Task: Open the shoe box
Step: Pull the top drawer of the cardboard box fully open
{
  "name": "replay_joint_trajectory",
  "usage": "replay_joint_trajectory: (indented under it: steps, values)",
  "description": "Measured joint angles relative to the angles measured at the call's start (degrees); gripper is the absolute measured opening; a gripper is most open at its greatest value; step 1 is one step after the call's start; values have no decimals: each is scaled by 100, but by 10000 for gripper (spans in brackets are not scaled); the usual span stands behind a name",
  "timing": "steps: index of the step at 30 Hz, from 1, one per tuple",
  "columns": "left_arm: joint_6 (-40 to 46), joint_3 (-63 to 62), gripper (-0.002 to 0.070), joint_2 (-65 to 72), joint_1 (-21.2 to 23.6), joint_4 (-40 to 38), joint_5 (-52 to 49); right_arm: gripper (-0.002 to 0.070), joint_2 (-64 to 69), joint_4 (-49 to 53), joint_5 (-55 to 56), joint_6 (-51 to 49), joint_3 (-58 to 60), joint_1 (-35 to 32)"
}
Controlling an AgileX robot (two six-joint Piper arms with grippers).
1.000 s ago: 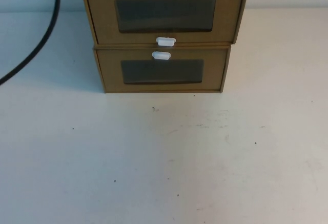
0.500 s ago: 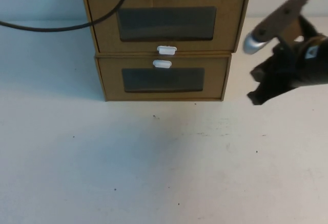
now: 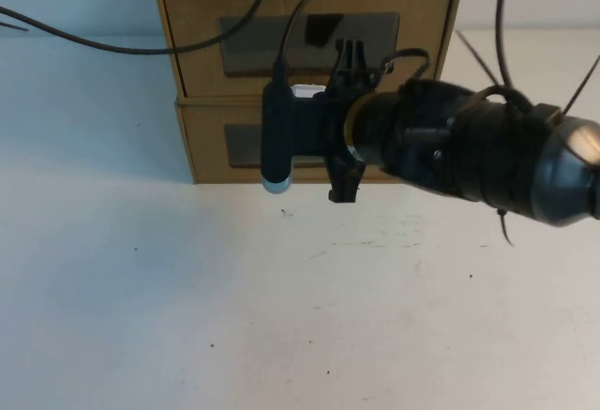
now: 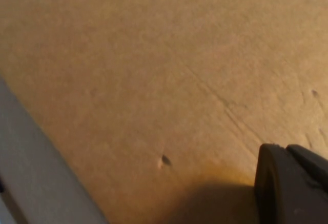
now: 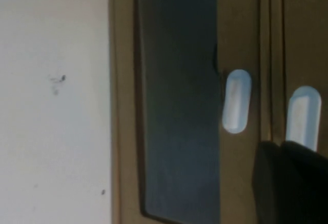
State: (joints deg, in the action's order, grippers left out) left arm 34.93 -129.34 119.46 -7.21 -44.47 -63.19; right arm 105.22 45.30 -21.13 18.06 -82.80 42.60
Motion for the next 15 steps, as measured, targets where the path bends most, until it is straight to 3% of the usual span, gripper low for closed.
replay_joint_trajectory:
  steps: [4,7,10,15]
  values:
    - [-34,-52,-6,112,46,-215,-89,-13,298,2659,-211,-2586,-82,141]
    - [-114,-52,-6,159,53,-399,-49,-13,371,4142,-686,-3986,-82,387]
    - [-163,-52,-6,220,53,-611,9,-13,371,4743,-1137,-4548,-95,739]
    - [-175,-52,-5,275,135,-988,-14,-13,371,4890,-1750,-4771,-93,1246]
